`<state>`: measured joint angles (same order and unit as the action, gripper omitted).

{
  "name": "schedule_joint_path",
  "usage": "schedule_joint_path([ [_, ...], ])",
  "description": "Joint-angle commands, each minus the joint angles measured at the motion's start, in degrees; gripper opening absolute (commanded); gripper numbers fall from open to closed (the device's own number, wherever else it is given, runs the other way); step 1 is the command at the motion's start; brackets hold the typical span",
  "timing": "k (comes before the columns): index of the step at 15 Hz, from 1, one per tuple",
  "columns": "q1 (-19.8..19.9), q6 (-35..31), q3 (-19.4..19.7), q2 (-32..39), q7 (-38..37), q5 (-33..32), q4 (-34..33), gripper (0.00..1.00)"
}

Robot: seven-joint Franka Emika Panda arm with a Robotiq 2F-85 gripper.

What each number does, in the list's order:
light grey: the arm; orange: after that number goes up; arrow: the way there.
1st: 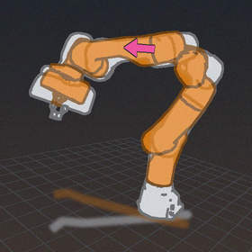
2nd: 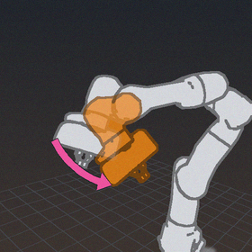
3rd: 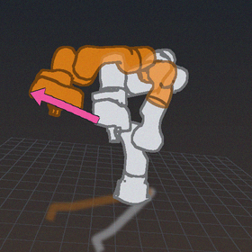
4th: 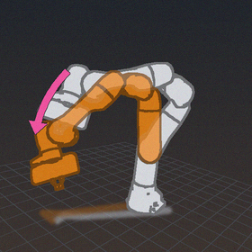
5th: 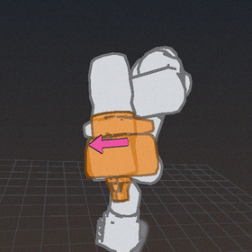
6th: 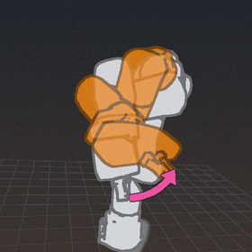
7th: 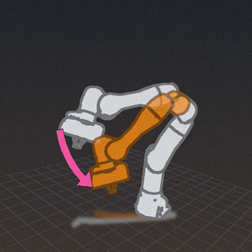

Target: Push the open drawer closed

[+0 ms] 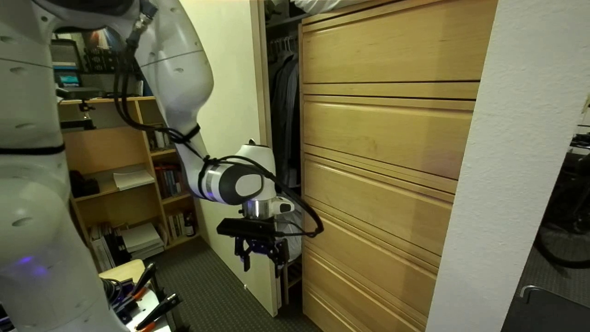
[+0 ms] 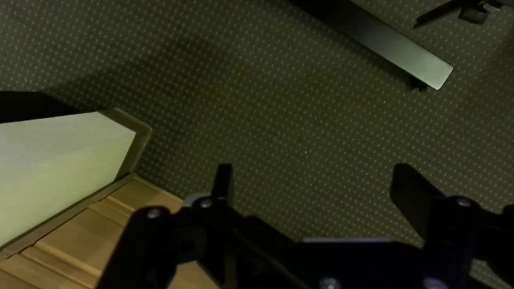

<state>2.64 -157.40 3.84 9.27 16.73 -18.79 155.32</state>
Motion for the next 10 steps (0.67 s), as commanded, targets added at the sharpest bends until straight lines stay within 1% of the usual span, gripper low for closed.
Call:
schedule_joint_path([
  [1, 1.6, 0.6, -0.3, -8.6, 4.2, 1.9, 3.2, 1.00],
  [5, 1.1, 1.0, 0.1, -12.9, 4.9, 3.0, 2.8, 1.00],
  [10, 0.4, 5.6, 0.6, -16.3, 6.0, 7.4, 1.5, 1.00],
])
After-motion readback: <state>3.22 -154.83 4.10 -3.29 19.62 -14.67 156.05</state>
